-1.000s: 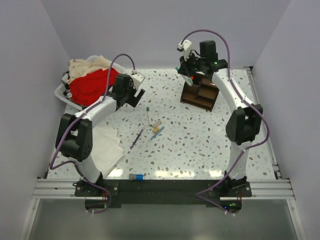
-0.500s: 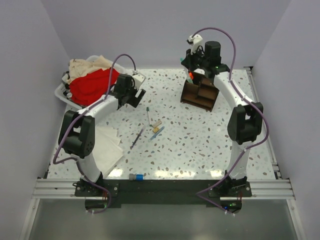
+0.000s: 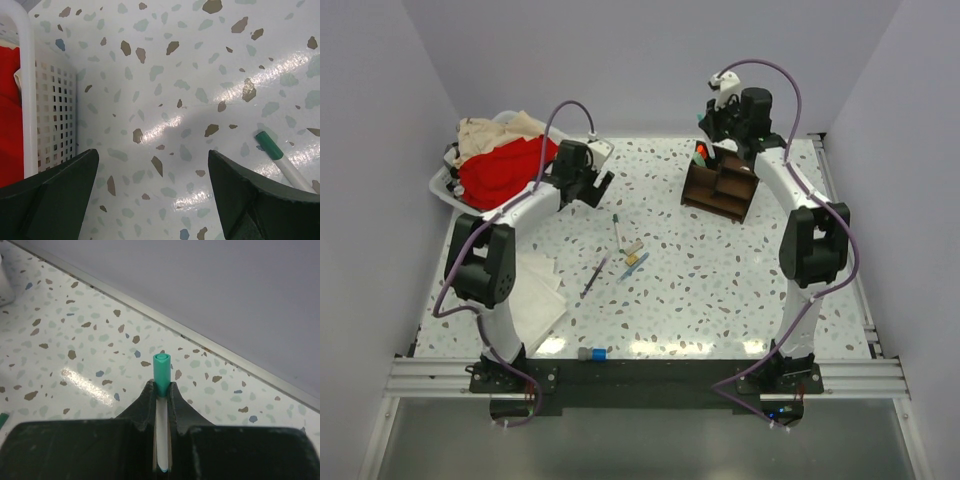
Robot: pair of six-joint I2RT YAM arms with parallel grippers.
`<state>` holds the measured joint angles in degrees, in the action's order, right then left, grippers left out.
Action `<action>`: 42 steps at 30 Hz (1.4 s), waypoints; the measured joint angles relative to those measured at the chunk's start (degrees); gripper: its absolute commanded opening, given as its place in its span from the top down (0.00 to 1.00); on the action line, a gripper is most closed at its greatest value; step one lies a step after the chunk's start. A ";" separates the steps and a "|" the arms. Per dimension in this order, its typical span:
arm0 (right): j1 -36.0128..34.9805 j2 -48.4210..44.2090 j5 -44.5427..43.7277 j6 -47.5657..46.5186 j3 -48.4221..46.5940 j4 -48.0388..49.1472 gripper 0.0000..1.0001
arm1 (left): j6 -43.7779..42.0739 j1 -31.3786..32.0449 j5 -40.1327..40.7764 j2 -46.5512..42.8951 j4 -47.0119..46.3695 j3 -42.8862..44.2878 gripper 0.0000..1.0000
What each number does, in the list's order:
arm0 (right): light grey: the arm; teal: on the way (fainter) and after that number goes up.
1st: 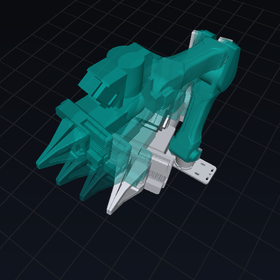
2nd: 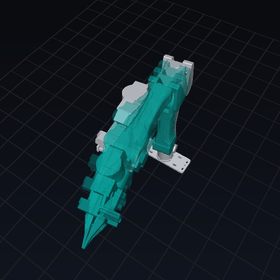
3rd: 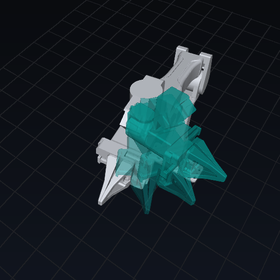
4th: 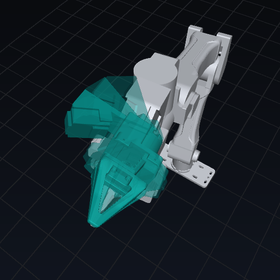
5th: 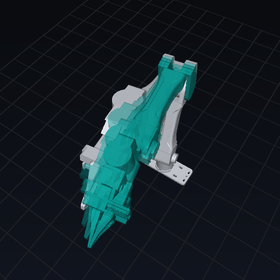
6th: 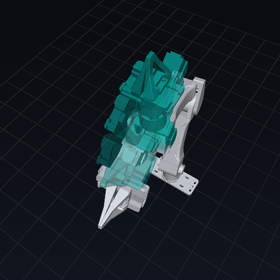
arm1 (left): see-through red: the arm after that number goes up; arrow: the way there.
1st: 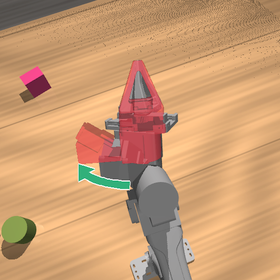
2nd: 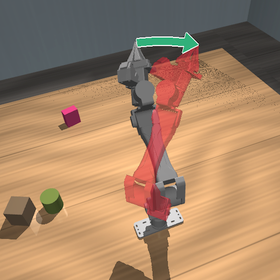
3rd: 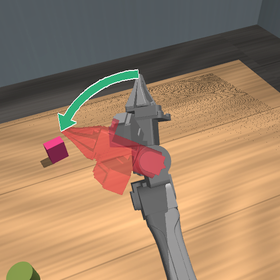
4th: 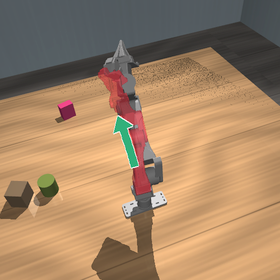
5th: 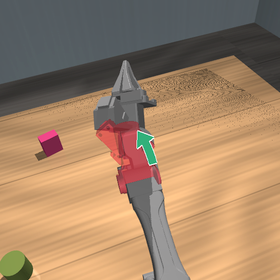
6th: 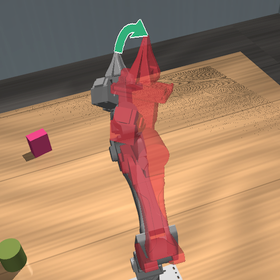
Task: Sort the stationery into containers
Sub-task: Place the pen in the storage box, then pick up the pen from the center of the board.
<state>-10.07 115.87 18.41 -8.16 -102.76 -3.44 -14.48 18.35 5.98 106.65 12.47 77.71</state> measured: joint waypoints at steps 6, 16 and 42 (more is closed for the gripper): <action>0.07 0.00 -2.08 -0.59 2.69 1.09 0.66 | 0.37 0.02 0.00 0.59 0.07 0.33 0.04; 0.07 -0.22 -4.09 -1.33 2.91 0.02 0.40 | 1.07 0.00 -1.25 0.79 2.49 1.05 0.00; -23.19 23.04 -10.25 25.33 -18.84 -42.99 0.54 | 18.43 -13.25 13.51 -25.42 3.04 -17.38 0.01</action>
<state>-33.26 138.91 8.16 17.17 -121.60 -46.44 3.95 5.10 19.49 81.23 15.51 60.34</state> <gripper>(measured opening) 0.470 0.991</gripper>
